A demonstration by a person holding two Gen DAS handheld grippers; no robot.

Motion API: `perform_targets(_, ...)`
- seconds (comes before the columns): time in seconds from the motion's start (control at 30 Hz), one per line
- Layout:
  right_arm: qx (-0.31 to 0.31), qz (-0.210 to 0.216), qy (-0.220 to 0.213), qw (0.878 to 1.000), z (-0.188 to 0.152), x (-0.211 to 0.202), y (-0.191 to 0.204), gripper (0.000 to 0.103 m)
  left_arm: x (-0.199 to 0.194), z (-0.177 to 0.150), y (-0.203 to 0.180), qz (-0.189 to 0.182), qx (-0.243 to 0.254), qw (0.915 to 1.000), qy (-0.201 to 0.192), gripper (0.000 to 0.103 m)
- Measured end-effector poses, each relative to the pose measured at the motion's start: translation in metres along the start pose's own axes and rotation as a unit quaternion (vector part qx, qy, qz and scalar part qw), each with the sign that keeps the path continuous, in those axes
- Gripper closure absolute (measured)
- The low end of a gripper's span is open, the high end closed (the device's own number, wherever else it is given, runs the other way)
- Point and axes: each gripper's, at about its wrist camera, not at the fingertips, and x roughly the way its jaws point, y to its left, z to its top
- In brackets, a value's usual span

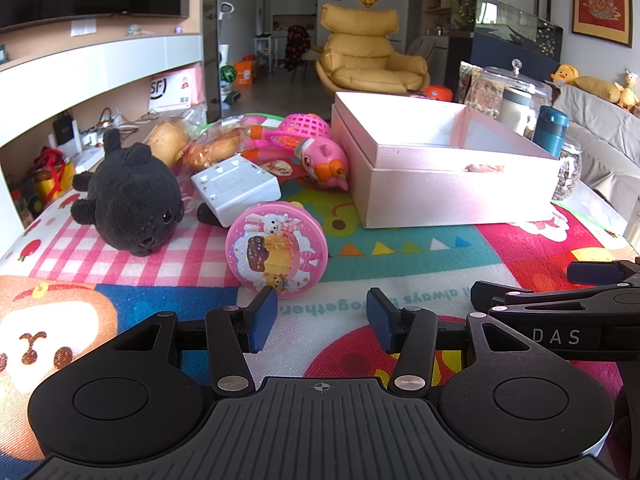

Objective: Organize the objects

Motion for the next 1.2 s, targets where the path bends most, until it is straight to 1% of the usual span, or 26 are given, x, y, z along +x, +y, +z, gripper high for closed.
perform_targets(1.2, 0.0, 0.0, 0.0, 1.0, 0.0002, 0.0001, 0.0005, 0.0, -0.0011, 0.0002, 0.0009, 0.002, 0.002, 1.0, 0.0, 0.049)
